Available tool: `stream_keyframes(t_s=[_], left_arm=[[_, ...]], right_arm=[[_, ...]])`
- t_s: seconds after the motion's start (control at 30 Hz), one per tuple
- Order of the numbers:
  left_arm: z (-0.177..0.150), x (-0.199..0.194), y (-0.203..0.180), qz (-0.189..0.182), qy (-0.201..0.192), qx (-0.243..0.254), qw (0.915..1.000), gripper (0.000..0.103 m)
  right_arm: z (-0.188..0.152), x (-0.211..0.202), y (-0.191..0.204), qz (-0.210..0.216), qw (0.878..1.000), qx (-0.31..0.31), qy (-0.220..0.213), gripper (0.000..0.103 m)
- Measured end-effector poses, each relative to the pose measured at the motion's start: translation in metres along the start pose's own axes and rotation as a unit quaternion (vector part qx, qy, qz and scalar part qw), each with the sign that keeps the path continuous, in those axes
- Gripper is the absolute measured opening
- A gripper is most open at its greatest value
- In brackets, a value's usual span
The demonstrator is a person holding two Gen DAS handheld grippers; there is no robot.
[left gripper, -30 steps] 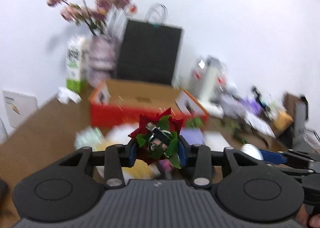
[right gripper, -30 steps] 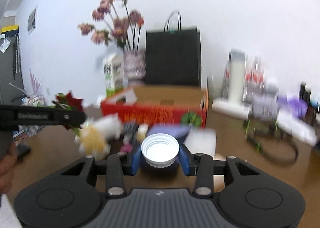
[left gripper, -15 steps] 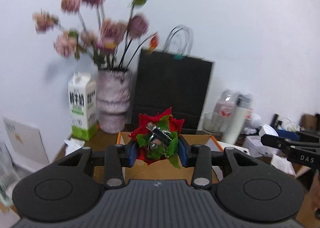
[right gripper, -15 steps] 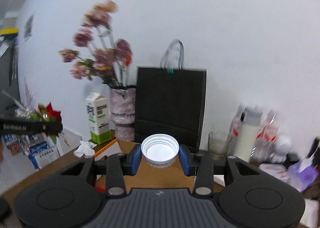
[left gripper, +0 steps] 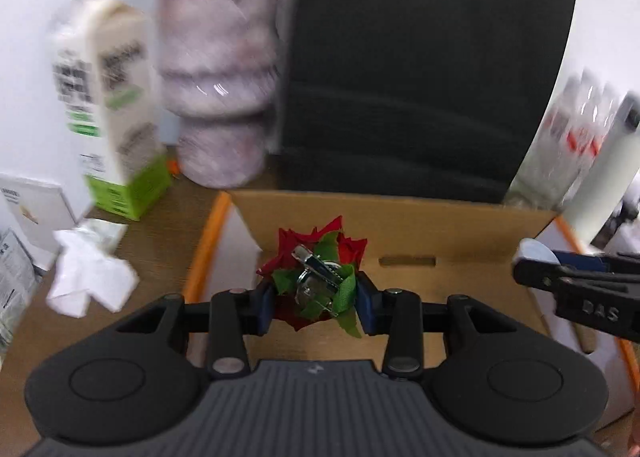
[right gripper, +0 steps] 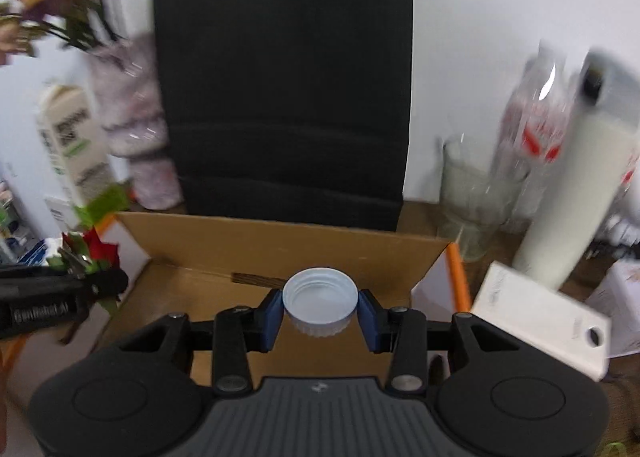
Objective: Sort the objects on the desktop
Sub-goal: 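Grasp the red rose with the left tool while the right tool grasps the white cap, then drop rose and cap into the box, return both tools to the table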
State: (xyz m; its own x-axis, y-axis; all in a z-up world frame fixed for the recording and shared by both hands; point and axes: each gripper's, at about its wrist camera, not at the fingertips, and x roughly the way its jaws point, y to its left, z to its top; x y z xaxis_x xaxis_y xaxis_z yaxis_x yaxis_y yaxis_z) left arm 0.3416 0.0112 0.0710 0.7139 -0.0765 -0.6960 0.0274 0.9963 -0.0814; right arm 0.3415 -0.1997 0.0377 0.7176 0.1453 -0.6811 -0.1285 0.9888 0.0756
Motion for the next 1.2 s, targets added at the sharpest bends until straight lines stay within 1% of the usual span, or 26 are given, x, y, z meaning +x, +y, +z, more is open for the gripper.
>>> stream_keyframes(t_s=[0.03,0.1,0.13,0.17,0.2,0.23,0.3,0.33,0.4,0.43,0.47,0.53,0.63,0.67,0.7,0.77,0.9,0.97,1.03,1.07,1.1,1.13,1.2], left_arm=[[0.002,0.010,0.001,0.003,0.013,-0.009,0.9999,0.041],[0.006,0.023,0.003,-0.009,0.034,-0.017,0.9993,0.042],[0.007,0.025,0.004,-0.013,0.036,-0.025,0.9990,0.044],[0.009,0.027,0.005,-0.013,0.035,-0.025,0.9990,0.050],[0.011,0.027,0.004,-0.016,0.039,-0.018,0.9989,0.058],[0.010,0.026,0.002,-0.020,0.043,-0.012,0.9988,0.061],[0.010,0.025,-0.003,-0.021,0.040,0.006,0.9990,0.073],[0.009,0.021,-0.005,-0.016,0.033,0.012,0.9993,0.076],[0.009,0.014,-0.010,-0.005,0.030,0.018,0.9994,0.091],[0.008,0.009,-0.012,-0.004,0.031,0.021,0.9993,0.095],[0.007,0.002,-0.013,-0.002,0.030,0.024,0.9993,0.103],[0.003,-0.016,-0.013,0.004,0.013,0.028,0.9995,0.103],[-0.005,-0.049,-0.010,0.021,-0.001,0.020,0.9996,0.103],[-0.011,-0.063,-0.009,0.020,-0.009,0.018,0.9996,0.103],[-0.018,-0.076,-0.007,0.018,-0.017,0.017,0.9995,0.103],[-0.041,-0.108,-0.005,0.014,-0.041,0.020,0.9988,0.103],[-0.100,-0.168,-0.005,-0.007,-0.070,0.038,0.9968,0.103],[-0.132,-0.198,-0.007,-0.014,-0.089,0.051,0.9946,0.103],[-0.164,-0.225,-0.011,-0.011,-0.118,0.073,0.9903,0.103],[-0.182,-0.238,-0.014,-0.005,-0.131,0.079,0.9882,0.103],[-0.198,-0.250,-0.016,-0.003,-0.140,0.081,0.9868,0.103],[-0.213,-0.261,-0.017,-0.009,-0.147,0.083,0.9856,0.103],[-0.243,-0.278,-0.018,-0.023,-0.149,0.078,0.9856,0.103]], right_arm=[[0.001,0.010,-0.001,-0.003,1.000,0.005,0.008,0.039],[0.004,0.029,-0.002,-0.012,1.000,0.005,0.025,0.039],[0.006,0.037,-0.001,-0.019,0.999,0.008,0.036,0.042],[0.007,0.041,-0.002,-0.021,0.999,0.012,0.044,0.045],[0.008,0.042,-0.002,-0.018,0.999,0.015,0.043,0.055],[0.008,0.042,-0.002,-0.012,0.999,0.017,0.038,0.065],[0.011,0.040,-0.002,-0.009,0.999,0.015,0.031,0.074],[0.013,0.039,-0.002,-0.010,0.999,0.016,0.031,0.074],[0.016,0.032,-0.005,-0.005,0.999,0.035,0.030,0.074],[0.017,0.026,-0.006,0.003,0.999,0.044,0.029,0.075],[0.018,0.019,-0.007,0.012,0.998,0.050,0.027,0.075],[0.017,0.001,-0.005,0.021,0.998,0.050,0.020,0.081],[0.007,-0.036,0.001,0.021,0.999,0.040,-0.004,0.083],[0.002,-0.050,0.002,0.022,0.999,0.040,-0.014,0.083],[-0.006,-0.066,0.003,0.024,0.999,0.038,-0.025,0.083],[-0.025,-0.096,0.005,0.028,0.998,0.035,-0.051,0.087],[-0.083,-0.154,0.011,0.024,0.996,0.024,-0.088,0.088],[-0.113,-0.181,0.012,0.024,0.994,0.033,-0.105,0.091],[-0.144,-0.204,0.015,0.016,0.993,0.040,-0.109,0.091],[-0.162,-0.216,0.017,0.007,0.992,0.047,-0.114,0.091],[-0.178,-0.225,0.020,0.007,0.992,0.047,-0.117,0.092],[-0.195,-0.236,0.022,0.010,0.992,0.044,-0.116,0.092],[-0.226,-0.254,0.029,0.011,0.994,0.028,-0.107,0.092]])
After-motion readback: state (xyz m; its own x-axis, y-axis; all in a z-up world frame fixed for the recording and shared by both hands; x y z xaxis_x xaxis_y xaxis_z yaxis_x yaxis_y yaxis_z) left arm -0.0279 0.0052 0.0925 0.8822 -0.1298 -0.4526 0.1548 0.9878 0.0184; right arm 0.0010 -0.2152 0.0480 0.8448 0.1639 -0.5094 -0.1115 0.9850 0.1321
